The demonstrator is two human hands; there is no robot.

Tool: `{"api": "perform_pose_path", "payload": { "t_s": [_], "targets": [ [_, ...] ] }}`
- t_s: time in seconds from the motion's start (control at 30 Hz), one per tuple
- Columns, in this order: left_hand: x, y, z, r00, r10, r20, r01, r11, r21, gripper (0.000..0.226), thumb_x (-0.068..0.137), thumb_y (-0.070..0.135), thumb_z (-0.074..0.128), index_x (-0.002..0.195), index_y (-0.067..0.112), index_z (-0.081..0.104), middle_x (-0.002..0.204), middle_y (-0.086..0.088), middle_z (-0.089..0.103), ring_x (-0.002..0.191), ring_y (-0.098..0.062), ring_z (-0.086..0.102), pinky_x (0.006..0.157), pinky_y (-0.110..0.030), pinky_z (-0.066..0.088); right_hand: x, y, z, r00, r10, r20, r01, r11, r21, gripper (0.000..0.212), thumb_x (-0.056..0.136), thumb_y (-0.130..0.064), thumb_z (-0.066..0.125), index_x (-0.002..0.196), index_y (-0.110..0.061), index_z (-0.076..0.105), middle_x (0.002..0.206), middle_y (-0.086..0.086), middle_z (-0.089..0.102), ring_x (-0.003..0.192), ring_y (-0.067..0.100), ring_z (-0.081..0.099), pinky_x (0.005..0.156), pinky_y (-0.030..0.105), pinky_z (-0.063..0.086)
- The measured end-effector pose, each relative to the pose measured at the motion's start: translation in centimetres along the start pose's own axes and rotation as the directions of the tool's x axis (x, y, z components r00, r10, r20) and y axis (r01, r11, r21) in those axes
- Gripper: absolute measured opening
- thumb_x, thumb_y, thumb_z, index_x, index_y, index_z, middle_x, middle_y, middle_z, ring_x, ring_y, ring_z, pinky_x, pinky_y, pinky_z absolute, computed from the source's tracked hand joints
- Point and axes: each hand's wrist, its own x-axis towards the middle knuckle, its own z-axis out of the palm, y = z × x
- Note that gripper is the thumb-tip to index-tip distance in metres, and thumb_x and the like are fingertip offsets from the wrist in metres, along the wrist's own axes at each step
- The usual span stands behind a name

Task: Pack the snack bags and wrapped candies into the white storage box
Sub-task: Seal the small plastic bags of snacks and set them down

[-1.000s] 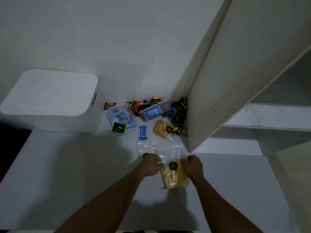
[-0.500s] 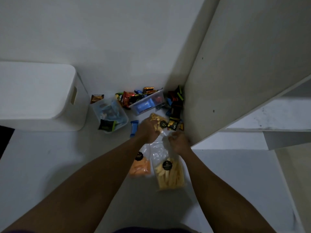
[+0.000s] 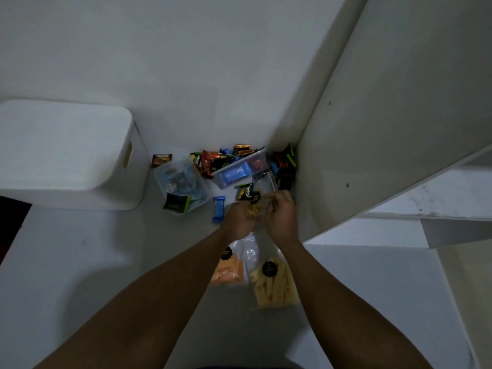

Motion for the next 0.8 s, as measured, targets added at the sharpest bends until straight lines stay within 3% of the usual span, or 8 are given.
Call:
{"api": "perform_pose_path", "payload": {
  "t_s": [0.07,0.13,0.17,0.27,0.37,0.47,0.6,0.8],
  "targets": [
    [-0.8,0.7,-0.4,0.999,-0.034,0.003,0.034,0.999,-0.009,0.038,0.092,0.006,0.062,0.129,0.003,0.056,0.125,-0.011,0.061,0.114,-0.027,0.058,0.087,-0.015,0.040,0.1,-1.6,-0.4,0.999,-0.038,0.004,0.038,0.999,0.027,0.020,0.083,0.000,0.054,0.098,-0.010,0.064,0.098,-0.004,0.050,0.082,0.005,0.052,0.074,0.013,0.041],
    [-1.4,1.4,-1.0,1.000,-0.023,0.004,0.023,0.997,-0.067,0.043,0.094,0.002,0.059,0.135,0.000,0.049,0.122,-0.001,0.052,0.110,-0.016,0.049,0.074,0.004,0.034,0.4,-2.4,-0.9,0.997,-0.075,0.001,0.075,0.997,0.016,0.027,0.086,0.004,0.053,0.100,-0.017,0.060,0.097,-0.011,0.048,0.080,-0.001,0.051,0.070,0.010,0.041],
    [-1.6,1.5,-1.5,1.000,-0.006,-0.015,0.004,0.996,-0.090,0.042,0.093,0.002,0.060,0.134,0.001,0.050,0.118,0.002,0.049,0.110,-0.012,0.046,0.066,0.006,0.034,0.3,-2.7,-1.1,0.996,-0.092,0.006,0.091,0.996,0.022,0.031,0.087,0.007,0.051,0.101,-0.020,0.058,0.096,-0.015,0.046,0.080,-0.001,0.052,0.068,0.010,0.042],
    [-2.6,3.2,-4.2,0.995,0.026,-0.097,-0.043,0.983,-0.179,0.041,0.091,0.004,0.063,0.130,0.008,0.052,0.116,0.006,0.053,0.110,-0.010,0.051,0.064,0.000,0.040,0.0,-4.5,-2.6,0.990,-0.125,0.066,0.120,0.990,0.069,0.035,0.091,0.005,0.052,0.109,-0.025,0.056,0.106,-0.016,0.048,0.088,0.013,0.057,0.063,0.018,0.051],
    [-3.4,5.0,-6.8,0.995,0.031,-0.097,-0.061,0.943,-0.328,0.060,0.085,0.006,0.072,0.139,0.014,0.046,0.126,0.001,0.055,0.113,-0.014,0.054,0.087,-0.022,0.052,-0.3,-6.9,-4.2,0.972,-0.228,0.064,0.227,0.974,0.017,0.039,0.089,0.007,0.053,0.124,-0.012,0.054,0.119,0.001,0.052,0.099,0.012,0.054,0.079,0.003,0.041],
    [-4.4,7.1,-9.2,0.990,0.056,-0.130,-0.100,0.926,-0.364,0.043,0.079,0.009,0.079,0.119,0.011,0.063,0.114,-0.004,0.065,0.102,-0.018,0.062,0.082,-0.024,0.054,-0.4,-9.2,-5.4,0.964,-0.265,0.030,0.263,0.962,0.073,0.042,0.088,0.011,0.052,0.126,-0.008,0.052,0.111,0.005,0.059,0.097,0.014,0.058,0.082,0.008,0.044],
    [-6.3,9.9,-12.5,0.976,0.112,-0.186,-0.188,0.864,-0.467,0.019,0.076,-0.001,0.080,0.090,0.001,0.068,0.081,-0.007,0.070,0.068,-0.008,0.068,0.059,-0.017,0.053,-0.3,-12.8,-7.1,0.985,-0.156,-0.072,0.171,0.928,0.332,0.038,0.088,0.008,0.057,0.122,-0.009,0.053,0.098,0.006,0.060,0.078,0.008,0.060,0.072,0.023,0.054],
    [-9.0,13.1,-17.1,0.960,0.175,-0.217,-0.266,0.808,-0.526,0.017,0.079,0.011,0.081,0.082,0.014,0.064,0.083,-0.009,0.071,0.073,-0.019,0.067,0.075,-0.038,0.055,-0.5,-17.7,-8.5,0.997,-0.008,0.073,-0.032,0.849,0.528,0.008,0.092,-0.016,0.067,0.094,-0.009,0.071,0.090,0.010,0.074,0.090,0.022,0.070,0.082,0.040,0.058]
  ]
}}
